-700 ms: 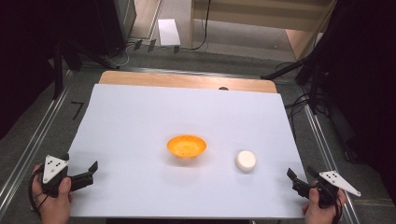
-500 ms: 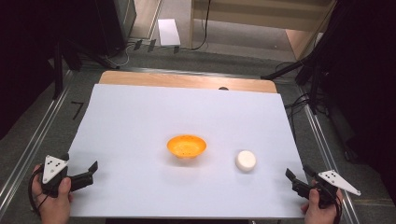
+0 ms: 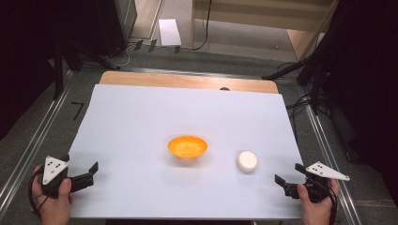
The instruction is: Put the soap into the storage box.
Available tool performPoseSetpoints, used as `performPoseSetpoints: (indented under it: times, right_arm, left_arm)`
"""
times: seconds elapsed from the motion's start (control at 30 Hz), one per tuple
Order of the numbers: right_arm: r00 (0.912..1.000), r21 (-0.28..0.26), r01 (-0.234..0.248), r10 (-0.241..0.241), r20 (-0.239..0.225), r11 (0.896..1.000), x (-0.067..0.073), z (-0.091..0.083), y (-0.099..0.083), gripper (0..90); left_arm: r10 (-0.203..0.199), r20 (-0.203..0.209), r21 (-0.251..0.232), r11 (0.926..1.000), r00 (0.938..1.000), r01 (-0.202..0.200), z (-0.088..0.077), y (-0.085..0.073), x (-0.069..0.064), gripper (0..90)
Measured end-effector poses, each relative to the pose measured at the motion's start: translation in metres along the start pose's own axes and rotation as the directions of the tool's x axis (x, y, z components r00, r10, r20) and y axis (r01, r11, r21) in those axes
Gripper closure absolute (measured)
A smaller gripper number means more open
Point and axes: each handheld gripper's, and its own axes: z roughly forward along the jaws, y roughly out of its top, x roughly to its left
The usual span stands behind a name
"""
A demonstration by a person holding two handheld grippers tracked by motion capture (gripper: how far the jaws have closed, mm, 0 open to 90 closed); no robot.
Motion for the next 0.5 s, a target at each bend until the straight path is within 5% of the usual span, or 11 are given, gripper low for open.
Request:
performPoseSetpoints:
  times: [0.23, 0.5]
  right_arm:
    - [0.9974, 0.088, 0.058, -0.061, 0.038, 0.994, 0.004, 0.003, 0.012, 3.4]
    - [0.9922, 0.152, 0.12, -0.124, 0.016, 0.981, 0.012, 0.011, 0.023, 4.1]
  left_arm:
    - [0.005, -0.006, 0.006, 1.0, 1.0, -0.005, 0.0, 0.0, -0.001, 1.3]
    - [0.009, -0.006, 0.002, 1.0, 0.9999, -0.009, 0.0, 0.0, -0.001, 1.3]
